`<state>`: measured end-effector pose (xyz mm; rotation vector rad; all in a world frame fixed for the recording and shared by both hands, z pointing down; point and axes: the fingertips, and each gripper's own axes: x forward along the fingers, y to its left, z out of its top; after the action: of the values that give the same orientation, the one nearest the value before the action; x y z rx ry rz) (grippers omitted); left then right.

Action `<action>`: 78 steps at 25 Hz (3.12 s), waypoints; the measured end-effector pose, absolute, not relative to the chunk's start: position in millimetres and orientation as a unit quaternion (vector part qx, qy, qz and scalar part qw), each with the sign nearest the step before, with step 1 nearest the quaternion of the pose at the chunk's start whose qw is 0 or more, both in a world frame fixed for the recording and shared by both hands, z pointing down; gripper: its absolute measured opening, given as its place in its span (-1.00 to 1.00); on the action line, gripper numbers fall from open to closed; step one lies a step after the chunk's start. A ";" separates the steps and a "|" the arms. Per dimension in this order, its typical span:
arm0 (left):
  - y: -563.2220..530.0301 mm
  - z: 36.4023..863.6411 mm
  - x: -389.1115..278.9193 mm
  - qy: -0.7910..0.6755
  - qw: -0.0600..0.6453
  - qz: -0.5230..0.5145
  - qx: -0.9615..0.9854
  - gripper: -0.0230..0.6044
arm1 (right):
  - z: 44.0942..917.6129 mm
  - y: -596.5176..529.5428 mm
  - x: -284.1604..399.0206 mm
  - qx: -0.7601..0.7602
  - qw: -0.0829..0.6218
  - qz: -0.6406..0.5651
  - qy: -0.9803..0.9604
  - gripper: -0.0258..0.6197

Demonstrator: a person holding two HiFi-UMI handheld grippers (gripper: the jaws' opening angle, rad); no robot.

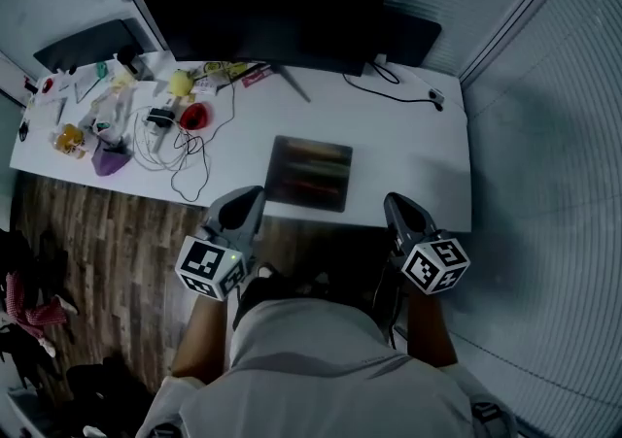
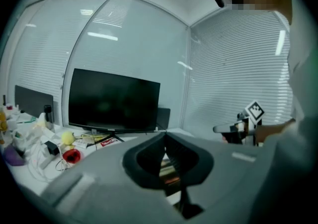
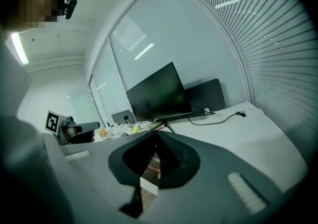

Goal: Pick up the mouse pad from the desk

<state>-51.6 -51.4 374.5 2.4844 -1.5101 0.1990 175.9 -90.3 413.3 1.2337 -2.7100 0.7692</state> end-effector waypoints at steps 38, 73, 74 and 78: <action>-169.6 677.0 -91.9 -0.385 0.361 0.360 0.769 -0.05 | 684.3 -170.0 67.7 0.416 0.389 0.360 -0.739 0.01; -163.5 686.6 -91.6 -0.407 0.352 0.422 0.730 -0.24 | 690.1 -158.2 58.4 0.448 0.407 0.345 -0.717 0.00; -162.9 687.8 -90.6 -0.405 0.352 0.422 0.731 -0.27 | 690.3 -158.2 58.2 0.448 0.408 0.345 -0.716 -0.01; -162.9 688.1 -90.4 -0.400 0.352 0.425 0.731 -0.33 | 690.9 -158.4 57.1 0.450 0.413 0.349 -0.711 -0.04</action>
<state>-90.4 -162.9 688.1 1.8922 -1.0360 1.0993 57.1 -158.4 690.9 1.1310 -1.7875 0.8771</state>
